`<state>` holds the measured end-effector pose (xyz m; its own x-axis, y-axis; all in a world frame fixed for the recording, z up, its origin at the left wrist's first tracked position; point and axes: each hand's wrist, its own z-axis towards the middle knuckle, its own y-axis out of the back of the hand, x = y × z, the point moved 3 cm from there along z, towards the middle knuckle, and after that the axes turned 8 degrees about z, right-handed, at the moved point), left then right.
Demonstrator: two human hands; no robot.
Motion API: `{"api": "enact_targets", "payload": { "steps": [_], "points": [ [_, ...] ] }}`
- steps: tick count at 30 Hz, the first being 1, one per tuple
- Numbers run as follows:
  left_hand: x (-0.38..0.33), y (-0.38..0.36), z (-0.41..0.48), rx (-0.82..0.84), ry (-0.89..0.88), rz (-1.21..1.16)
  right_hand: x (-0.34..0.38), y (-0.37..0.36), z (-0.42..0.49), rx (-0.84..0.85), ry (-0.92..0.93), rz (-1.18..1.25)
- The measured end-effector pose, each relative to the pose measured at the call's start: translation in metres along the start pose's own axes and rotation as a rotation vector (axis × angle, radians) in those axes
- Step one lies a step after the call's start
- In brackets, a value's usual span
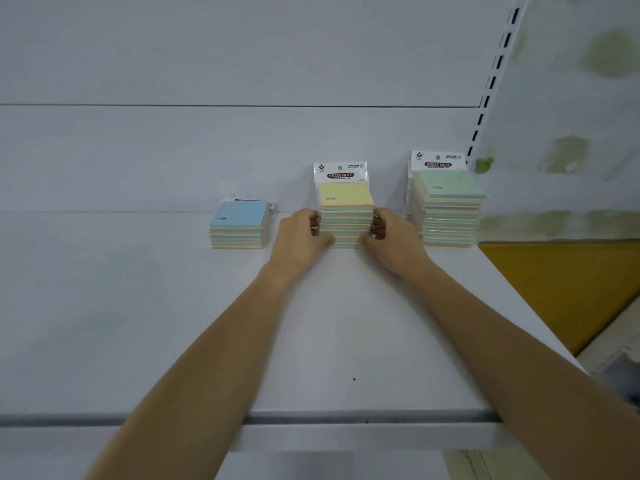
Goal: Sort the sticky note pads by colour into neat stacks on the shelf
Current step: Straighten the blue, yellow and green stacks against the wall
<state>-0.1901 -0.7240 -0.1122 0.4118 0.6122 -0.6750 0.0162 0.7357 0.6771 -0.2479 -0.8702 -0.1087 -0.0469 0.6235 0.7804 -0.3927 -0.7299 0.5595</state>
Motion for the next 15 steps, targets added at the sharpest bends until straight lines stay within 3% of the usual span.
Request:
{"api": "enact_targets", "payload": {
  "steps": [4,15],
  "points": [
    [0.0011,-0.0011,-0.0015,0.044,-0.005,0.04,0.0009,-0.0023,-0.002,0.055,0.009,-0.001],
    [0.0013,-0.0017,-0.003,0.013,-0.011,0.056,-0.0023,-0.005,-0.0023,-0.017,-0.003,-0.034]
  ]
}}
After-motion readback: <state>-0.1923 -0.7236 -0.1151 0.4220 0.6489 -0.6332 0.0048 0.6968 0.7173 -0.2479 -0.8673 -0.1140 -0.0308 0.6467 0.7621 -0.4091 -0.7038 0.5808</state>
